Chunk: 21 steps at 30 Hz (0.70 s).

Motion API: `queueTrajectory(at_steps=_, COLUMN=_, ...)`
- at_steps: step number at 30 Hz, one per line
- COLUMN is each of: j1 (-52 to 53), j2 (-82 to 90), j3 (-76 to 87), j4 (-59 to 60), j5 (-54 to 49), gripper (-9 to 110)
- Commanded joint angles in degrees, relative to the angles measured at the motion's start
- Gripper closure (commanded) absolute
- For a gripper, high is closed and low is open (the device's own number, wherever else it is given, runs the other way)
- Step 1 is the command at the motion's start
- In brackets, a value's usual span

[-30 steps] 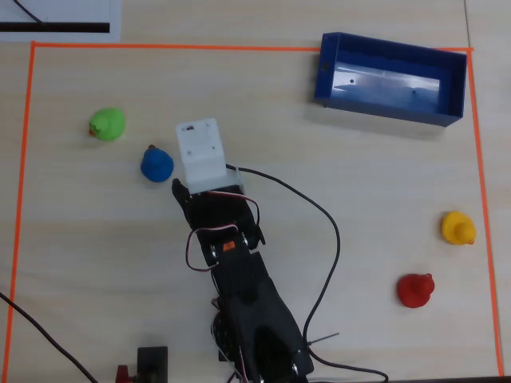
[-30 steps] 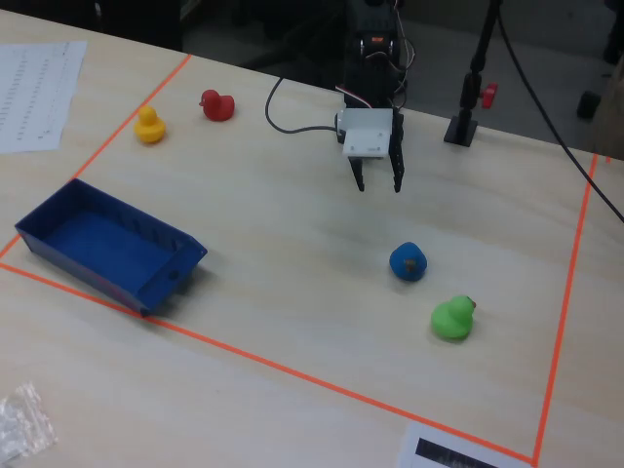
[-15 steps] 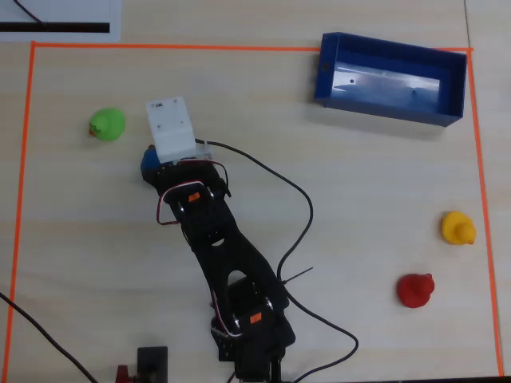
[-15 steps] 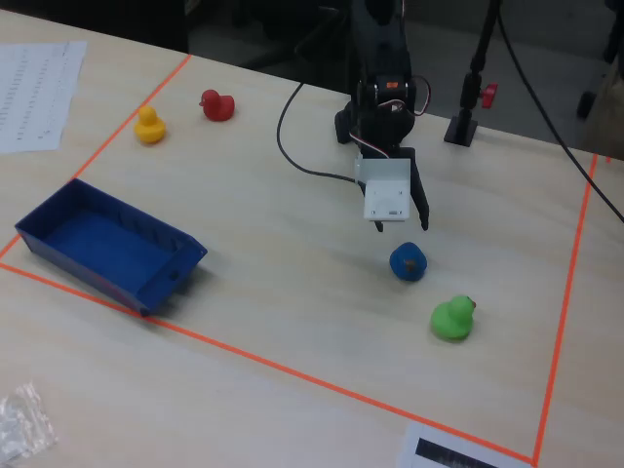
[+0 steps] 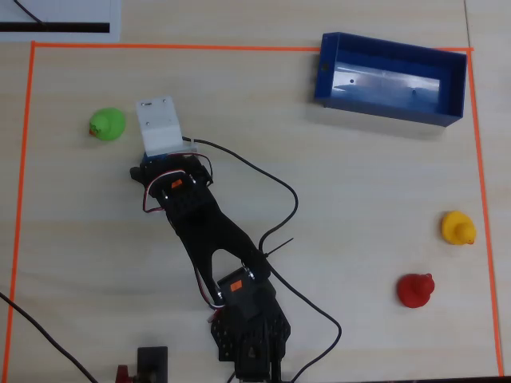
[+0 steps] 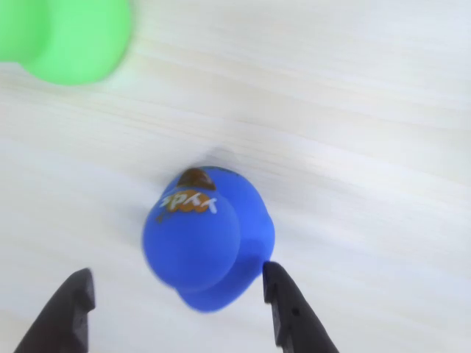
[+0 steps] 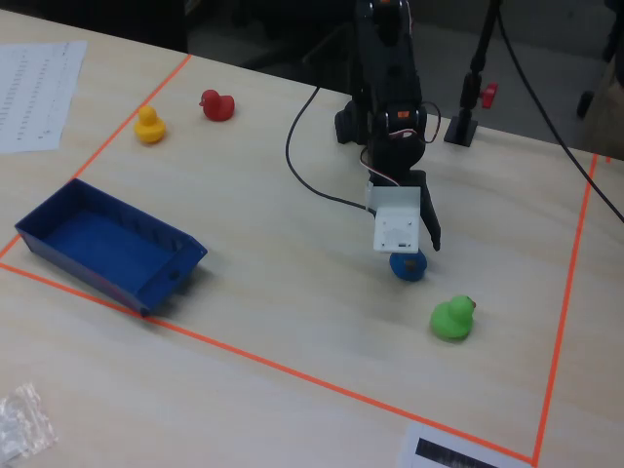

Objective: Grasp blue duck and put it into box.

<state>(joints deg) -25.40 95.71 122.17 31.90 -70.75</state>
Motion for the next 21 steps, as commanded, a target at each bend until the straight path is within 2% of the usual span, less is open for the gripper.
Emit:
queueTrajectory(at_steps=1, j1=-0.62, j2=-1.05, j3=-3.08, j4=-2.37, j5=0.44, gripper=70)
queueTrajectory(at_steps=16, j1=2.55, j2=-9.76, j3=-8.79, j4=-3.34, j5=-0.18, gripper=70)
queueTrajectory(at_steps=21, j1=2.72, j2=-11.25, j3=-9.49, j4=-2.46, j5=-2.46, gripper=79)
